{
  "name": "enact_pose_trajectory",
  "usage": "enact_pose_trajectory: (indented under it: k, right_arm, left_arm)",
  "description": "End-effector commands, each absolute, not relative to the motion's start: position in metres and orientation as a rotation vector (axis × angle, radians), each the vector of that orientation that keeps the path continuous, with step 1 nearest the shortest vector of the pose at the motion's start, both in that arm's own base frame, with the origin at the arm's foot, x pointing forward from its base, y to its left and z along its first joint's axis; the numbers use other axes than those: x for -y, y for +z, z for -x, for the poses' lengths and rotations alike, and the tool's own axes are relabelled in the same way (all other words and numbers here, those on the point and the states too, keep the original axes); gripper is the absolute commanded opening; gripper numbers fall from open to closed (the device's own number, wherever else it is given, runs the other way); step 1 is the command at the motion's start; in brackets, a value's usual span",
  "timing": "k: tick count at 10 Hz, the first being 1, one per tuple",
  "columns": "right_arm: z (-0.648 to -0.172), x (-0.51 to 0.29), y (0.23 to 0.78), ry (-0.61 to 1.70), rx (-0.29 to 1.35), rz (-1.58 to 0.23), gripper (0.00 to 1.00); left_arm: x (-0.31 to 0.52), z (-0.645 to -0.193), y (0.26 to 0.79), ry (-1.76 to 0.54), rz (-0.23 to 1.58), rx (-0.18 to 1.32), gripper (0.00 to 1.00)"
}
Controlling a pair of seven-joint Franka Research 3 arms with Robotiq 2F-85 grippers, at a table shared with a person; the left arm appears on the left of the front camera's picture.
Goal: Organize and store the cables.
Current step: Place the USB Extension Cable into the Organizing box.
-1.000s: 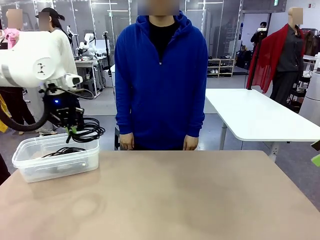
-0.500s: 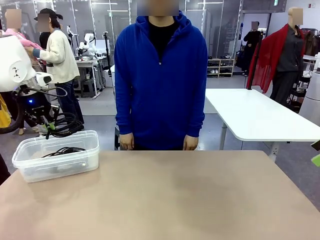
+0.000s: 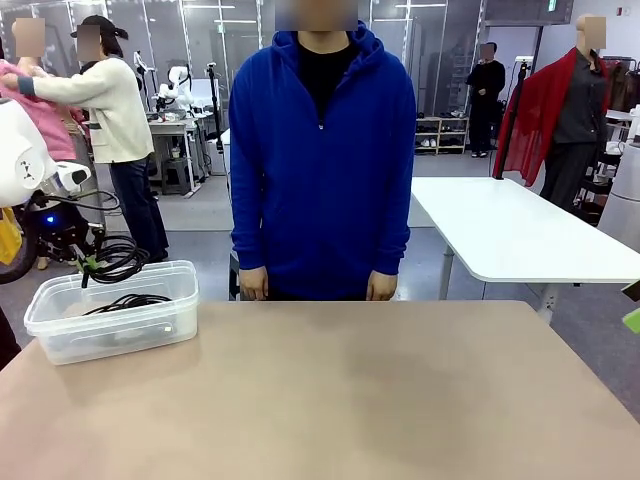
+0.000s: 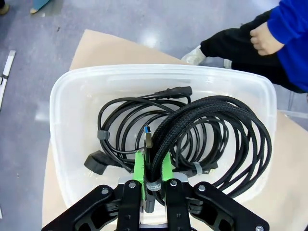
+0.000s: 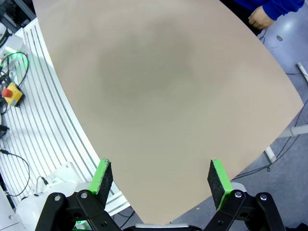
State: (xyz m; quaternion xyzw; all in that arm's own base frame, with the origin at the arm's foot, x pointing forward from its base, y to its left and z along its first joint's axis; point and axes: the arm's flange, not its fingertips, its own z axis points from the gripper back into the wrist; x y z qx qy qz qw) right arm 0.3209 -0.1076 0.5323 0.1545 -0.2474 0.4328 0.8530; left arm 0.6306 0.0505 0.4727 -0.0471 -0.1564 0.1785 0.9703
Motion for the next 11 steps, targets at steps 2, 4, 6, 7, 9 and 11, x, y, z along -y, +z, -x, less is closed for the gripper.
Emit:
enact_pose_trajectory:
  k: [2, 4, 6, 7, 9, 11]
  right_arm:
    - [-0.322, 0.106, 0.532, 0.911, 0.526, -0.330, 1.00]
    - [-0.322, 0.106, 0.532, 0.911, 0.526, -0.330, 1.00]
    - [-0.322, 0.106, 0.532, 0.911, 0.526, -0.330, 1.00]
    - [-0.322, 0.106, 0.532, 0.911, 0.526, -0.330, 1.00]
    - [-0.322, 0.106, 0.532, 0.911, 0.526, -0.330, 1.00]
    - [-0.322, 0.106, 0.532, 0.911, 0.526, -0.330, 1.00]
  left_arm:
    - [-0.051, -0.635, 0.450, 0.425, 0.096, 0.313, 0.16]
    - [-0.047, -0.633, 0.429, 0.436, 0.069, 0.277, 0.16]
    - [-0.044, -0.630, 0.415, 0.437, 0.059, 0.253, 0.16]
    - [-0.044, -0.627, 0.411, 0.438, 0.052, 0.246, 0.16]
    - [-0.046, -0.624, 0.407, 0.448, 0.053, 0.243, 0.32]
    - [-0.046, -0.624, 0.407, 0.454, 0.046, 0.249, 0.58]
